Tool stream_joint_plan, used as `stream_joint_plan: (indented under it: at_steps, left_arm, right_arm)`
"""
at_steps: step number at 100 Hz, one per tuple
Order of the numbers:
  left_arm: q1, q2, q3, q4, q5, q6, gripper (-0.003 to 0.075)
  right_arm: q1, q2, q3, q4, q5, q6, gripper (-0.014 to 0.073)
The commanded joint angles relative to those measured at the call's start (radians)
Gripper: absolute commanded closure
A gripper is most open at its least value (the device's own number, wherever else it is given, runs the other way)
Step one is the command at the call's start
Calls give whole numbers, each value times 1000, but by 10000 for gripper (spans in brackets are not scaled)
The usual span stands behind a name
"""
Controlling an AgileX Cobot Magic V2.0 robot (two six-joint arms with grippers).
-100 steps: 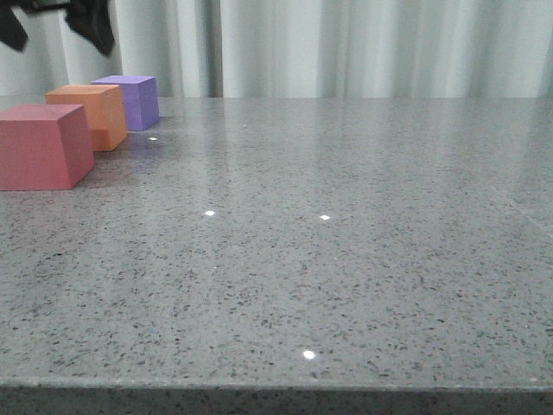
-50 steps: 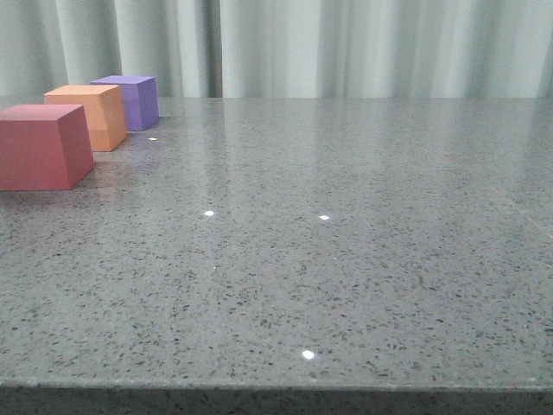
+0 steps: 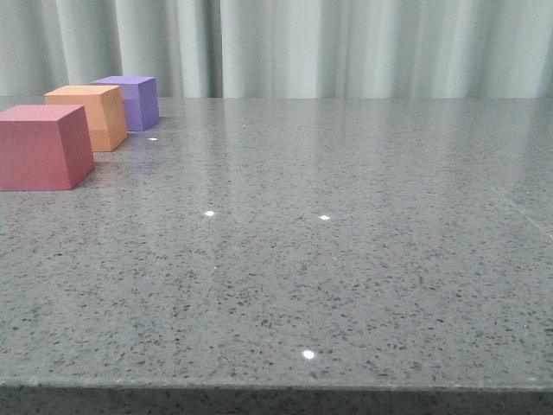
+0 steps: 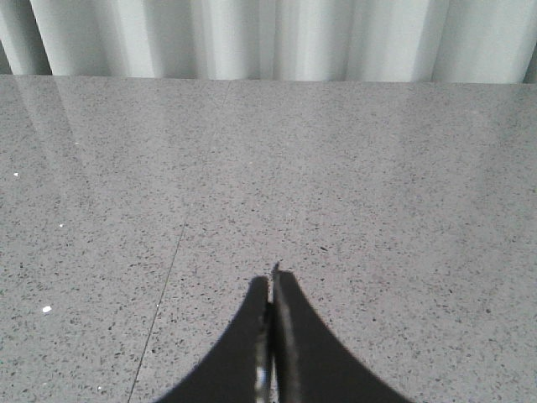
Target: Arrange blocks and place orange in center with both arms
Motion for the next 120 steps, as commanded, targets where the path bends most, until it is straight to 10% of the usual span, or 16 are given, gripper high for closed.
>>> stream_joint_plan:
  at_steps: [1,22,120]
  left_arm:
    - [4,-51,3,5,-70,-10,383]
    - [4,-104,25,3,-70,-10,740]
    - [6,-104,25,-56,-97,-10,741]
  right_arm:
    - [-6,11,-26,-14,-83,-7,663]
    - [-6,11,-26,-14,-83,-7,663]
    - [-6,11,-26,-14,-83,-7,663]
